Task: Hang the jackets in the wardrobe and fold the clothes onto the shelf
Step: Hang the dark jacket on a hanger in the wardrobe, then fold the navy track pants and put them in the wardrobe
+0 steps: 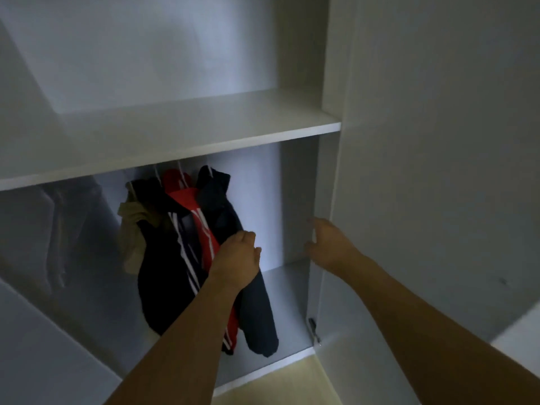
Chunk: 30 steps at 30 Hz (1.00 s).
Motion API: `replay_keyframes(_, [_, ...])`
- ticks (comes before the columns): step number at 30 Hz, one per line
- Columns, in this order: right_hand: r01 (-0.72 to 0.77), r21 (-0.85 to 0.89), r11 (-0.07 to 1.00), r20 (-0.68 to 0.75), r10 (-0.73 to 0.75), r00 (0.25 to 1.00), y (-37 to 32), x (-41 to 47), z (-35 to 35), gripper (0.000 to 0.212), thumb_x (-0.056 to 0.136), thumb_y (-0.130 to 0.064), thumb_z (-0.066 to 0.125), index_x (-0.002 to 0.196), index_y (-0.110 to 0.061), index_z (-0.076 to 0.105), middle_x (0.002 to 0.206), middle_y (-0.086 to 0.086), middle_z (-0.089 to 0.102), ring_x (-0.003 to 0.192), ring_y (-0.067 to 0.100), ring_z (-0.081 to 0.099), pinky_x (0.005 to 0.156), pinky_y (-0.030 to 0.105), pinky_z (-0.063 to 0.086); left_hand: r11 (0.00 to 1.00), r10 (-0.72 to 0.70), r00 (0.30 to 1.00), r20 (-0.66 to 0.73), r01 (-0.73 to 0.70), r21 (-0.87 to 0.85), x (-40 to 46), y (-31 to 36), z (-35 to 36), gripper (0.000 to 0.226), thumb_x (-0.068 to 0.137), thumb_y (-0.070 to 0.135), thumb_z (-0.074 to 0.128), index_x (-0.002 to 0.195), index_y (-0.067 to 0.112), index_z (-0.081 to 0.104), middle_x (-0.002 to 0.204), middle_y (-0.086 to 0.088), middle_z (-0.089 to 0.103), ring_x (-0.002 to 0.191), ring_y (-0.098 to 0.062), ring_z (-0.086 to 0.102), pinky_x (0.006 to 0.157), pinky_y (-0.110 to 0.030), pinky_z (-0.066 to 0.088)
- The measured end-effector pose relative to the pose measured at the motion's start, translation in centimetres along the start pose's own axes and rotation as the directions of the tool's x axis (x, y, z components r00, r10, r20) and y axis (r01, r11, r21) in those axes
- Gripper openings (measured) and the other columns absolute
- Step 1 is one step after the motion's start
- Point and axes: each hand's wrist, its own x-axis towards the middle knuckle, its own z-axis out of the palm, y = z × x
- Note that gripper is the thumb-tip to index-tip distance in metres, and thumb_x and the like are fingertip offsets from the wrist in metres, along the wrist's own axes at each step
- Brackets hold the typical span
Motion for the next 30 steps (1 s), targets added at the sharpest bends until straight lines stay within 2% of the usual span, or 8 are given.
replay_keyframes(6, [-0.214, -0.072, 0.974, -0.108, 0.206, 0.973, 4.9, -9.8, -0.5, 0.064, 0.094, -0.014, 0.049, 0.152, -0.011, 0.022, 0.157, 0.008, 0.024, 0.141, 0.028, 0.031, 0.115, 0.034, 0.027, 0.952, 0.305, 0.95, 0.068, -0.305, -0.006, -1.4, 8.2, 2.2, 0.043, 0.103, 0.031, 0.038, 0.141, 0.01, 0.043, 0.139, -0.008, 0.049, 0.127, -0.025, 0.045, 0.107, -0.033, 0.035])
replay_keyframes(12, [-0.45, -0.028, 0.893, -0.226, 0.432, 0.873, 9.0, -20.6, 0.5, 0.065, 0.089, -0.016, 0.05, 0.15, -0.015, 0.028, 0.155, 0.005, 0.031, 0.139, 0.026, 0.035, 0.114, 0.032, 0.028, 0.812, 0.583, 0.798, 0.155, -0.579, -0.073, -6.1, 15.9, 5.4, 0.043, 0.102, 0.028, 0.04, 0.14, 0.009, 0.042, 0.143, -0.009, 0.046, 0.131, -0.026, 0.041, 0.11, -0.032, 0.027])
replay_keyframes(18, [-0.663, 0.031, 0.748, -0.364, 0.626, 0.69, 12.3, -36.5, 0.0, 0.061, 0.091, -0.013, 0.047, 0.149, -0.013, 0.03, 0.154, 0.005, 0.033, 0.139, 0.022, 0.035, 0.114, 0.03, 0.026, 0.633, 0.773, 0.616, 0.151, -0.764, -0.124, -16.0, 24.6, 6.0, 0.032, 0.098, 0.025, 0.045, 0.124, 0.009, 0.053, 0.127, -0.007, 0.055, 0.12, -0.026, 0.05, 0.103, -0.032, 0.033])
replay_keyframes(21, [-0.731, 0.09, 0.677, -0.43, 0.688, 0.584, 13.5, -46.2, -0.2, 0.06, 0.091, -0.013, 0.046, 0.149, -0.014, 0.03, 0.154, 0.005, 0.034, 0.139, 0.022, 0.035, 0.114, 0.032, 0.027, 0.518, 0.855, 0.501, 0.134, -0.837, -0.176, -22.7, 30.5, 5.6, 0.036, 0.1, 0.027, 0.042, 0.13, 0.009, 0.049, 0.134, -0.007, 0.052, 0.122, -0.026, 0.047, 0.104, -0.034, 0.036])
replay_keyframes(24, [-0.798, 0.139, 0.586, -0.465, 0.75, 0.47, 14.8, -58.2, 0.3, 0.06, 0.091, -0.014, 0.046, 0.149, -0.014, 0.03, 0.154, 0.005, 0.034, 0.138, 0.024, 0.035, 0.113, 0.034, 0.029, 0.403, 0.915, 0.386, 0.115, -0.881, -0.249, -32.2, 37.0, 5.4, 0.036, 0.101, 0.027, 0.04, 0.132, 0.009, 0.048, 0.137, -0.007, 0.051, 0.124, -0.027, 0.045, 0.103, -0.036, 0.038])
replay_keyframes(30, [-0.884, 0.285, 0.371, -0.477, 0.855, 0.205, 15.9, -84.5, 2.3, 0.061, 0.093, -0.017, 0.047, 0.15, -0.016, 0.027, 0.154, 0.005, 0.031, 0.135, 0.029, 0.039, 0.11, 0.038, 0.034, 0.151, 0.988, 0.134, 0.076, -0.942, -0.3, -54.8, 49.7, 4.8, 0.04, 0.1, 0.026, 0.041, 0.134, 0.007, 0.048, 0.137, -0.011, 0.051, 0.125, -0.029, 0.045, 0.107, -0.036, 0.033])
